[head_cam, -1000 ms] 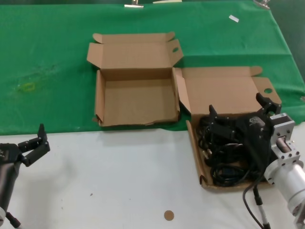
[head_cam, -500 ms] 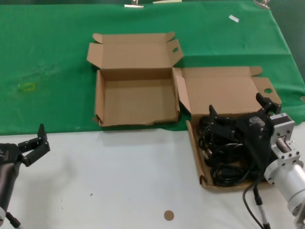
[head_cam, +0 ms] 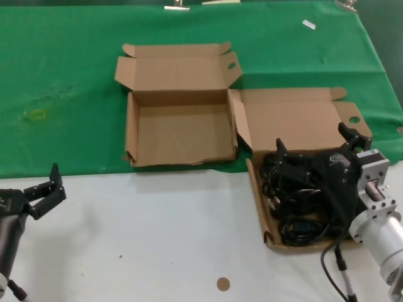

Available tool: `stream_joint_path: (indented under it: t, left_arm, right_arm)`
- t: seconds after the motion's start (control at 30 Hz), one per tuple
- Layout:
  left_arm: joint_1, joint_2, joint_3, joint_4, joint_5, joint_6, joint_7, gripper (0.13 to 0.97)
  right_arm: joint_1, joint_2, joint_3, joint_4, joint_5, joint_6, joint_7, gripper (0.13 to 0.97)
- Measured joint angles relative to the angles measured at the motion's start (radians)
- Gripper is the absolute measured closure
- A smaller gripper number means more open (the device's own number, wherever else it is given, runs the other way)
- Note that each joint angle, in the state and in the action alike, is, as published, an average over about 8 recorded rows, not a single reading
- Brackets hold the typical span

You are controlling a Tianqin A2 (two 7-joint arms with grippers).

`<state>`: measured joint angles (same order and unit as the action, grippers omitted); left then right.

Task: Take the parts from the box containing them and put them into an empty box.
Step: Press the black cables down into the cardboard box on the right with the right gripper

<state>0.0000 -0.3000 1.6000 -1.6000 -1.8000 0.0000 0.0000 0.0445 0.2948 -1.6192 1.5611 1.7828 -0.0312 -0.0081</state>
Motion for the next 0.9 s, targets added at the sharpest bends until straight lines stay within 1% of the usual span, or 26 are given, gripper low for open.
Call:
stream_joint_path:
  t: [0.1, 0.4, 0.67, 0.7, 0.9]
  left_arm:
    - [0.000, 0.000, 0.000, 0.000, 0.000, 0.000, 0.000, 0.132]
    - [0.000, 0.000, 0.000, 0.000, 0.000, 0.000, 0.000, 0.170]
    - [0.000, 0.000, 0.000, 0.000, 0.000, 0.000, 0.000, 0.282]
    - [0.000, 0.000, 0.000, 0.000, 0.000, 0.000, 0.000, 0.282]
    - [0.000, 0.000, 0.000, 0.000, 0.000, 0.000, 0.000, 0.419]
  right_arm:
    - [0.000, 0.000, 0.000, 0.000, 0.000, 0.000, 0.000, 0.129]
    - [-0.001, 0.004, -0.005, 0.002, 0.001, 0.004, 0.002, 0.129]
    - [-0.003, 0.034, -0.034, 0.008, 0.019, 0.030, 0.017, 0.129]
    - [-0.004, 0.041, -0.040, 0.009, 0.024, 0.036, 0.019, 0.129]
    - [-0.004, 0.102, -0.088, 0.024, 0.066, 0.078, 0.025, 0.129]
